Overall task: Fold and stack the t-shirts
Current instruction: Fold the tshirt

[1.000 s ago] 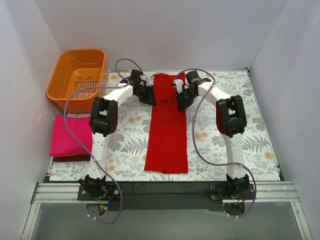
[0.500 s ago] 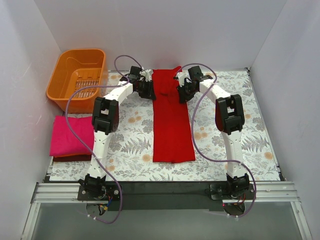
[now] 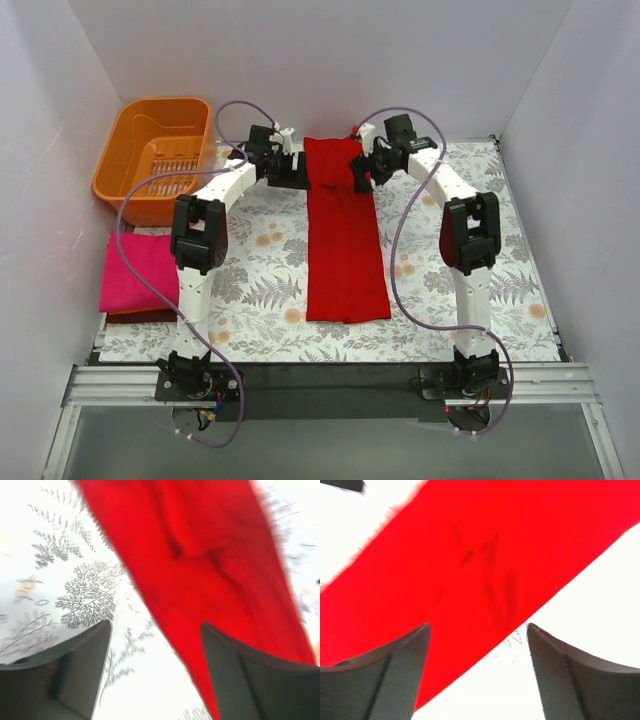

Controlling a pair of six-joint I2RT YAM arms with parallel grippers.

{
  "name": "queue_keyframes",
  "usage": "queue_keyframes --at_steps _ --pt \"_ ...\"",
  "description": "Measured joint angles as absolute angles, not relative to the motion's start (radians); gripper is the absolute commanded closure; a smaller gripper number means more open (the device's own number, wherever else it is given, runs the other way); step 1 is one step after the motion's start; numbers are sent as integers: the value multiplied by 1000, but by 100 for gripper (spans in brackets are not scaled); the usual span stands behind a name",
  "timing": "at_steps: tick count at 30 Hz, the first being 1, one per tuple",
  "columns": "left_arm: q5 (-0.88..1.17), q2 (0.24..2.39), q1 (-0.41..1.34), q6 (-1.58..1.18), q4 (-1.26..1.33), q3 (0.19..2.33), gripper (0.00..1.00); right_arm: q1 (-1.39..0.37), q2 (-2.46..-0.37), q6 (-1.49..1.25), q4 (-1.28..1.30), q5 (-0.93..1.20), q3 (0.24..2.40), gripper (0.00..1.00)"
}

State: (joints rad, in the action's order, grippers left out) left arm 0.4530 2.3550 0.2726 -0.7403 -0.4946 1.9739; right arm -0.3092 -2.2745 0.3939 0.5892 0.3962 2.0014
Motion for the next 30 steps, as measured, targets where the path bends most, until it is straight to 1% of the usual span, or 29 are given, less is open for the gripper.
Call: queue_keyframes --at_steps 1,2,3,5,8,12,15,18,20,22,23,24,25,26,28,29,30 --pt "458 2313 272 -736 -484 1951 20 -309 -2238 402 588 409 2001 10" --pt "465 2276 271 -733 -471 1937 19 -309 -2193 410 582 426 2001 4" --pt "474 2226 270 -729 -441 1913 18 -309 -2141 414 572 442 2000 2" --pt "487 2095 268 -728 -355 1835 17 -308 -2030 430 530 477 1983 2" --pt "508 1868 268 -715 -202 1679 16 -308 -1829 455 448 527 1897 2" --pt "629 1633 271 -596 -87 1522 15 -308 -1625 523 382 596 1768 1" --pt "699 1481 301 -478 -60 1353 15 -312 -1504 614 371 645 1605 2" --pt "722 1354 384 -347 -87 1136 19 -331 -1397 724 415 661 1385 4" --pt "715 1290 453 -278 -112 998 21 -360 -1331 798 442 657 1223 7" --pt "709 1222 539 -205 -145 838 25 -406 -1255 865 487 649 1057 11" --pt "701 1198 576 -180 -158 778 26 -439 -1214 896 496 647 974 17" --pt "694 1179 601 -161 -158 731 28 -467 -1178 928 514 643 904 20" --pt "685 1155 642 -139 -161 669 32 -498 -1144 957 525 639 839 23" --pt "679 1143 665 -128 -162 635 34 -528 -1110 985 530 634 775 31" --pt "668 1130 714 -101 -150 570 38 -568 -1066 1027 529 626 676 36" --pt "657 1131 734 -95 -141 546 42 -582 -1056 1036 520 619 636 39" --pt "645 1136 749 -91 -131 525 43 -594 -1054 1047 513 609 602 40"
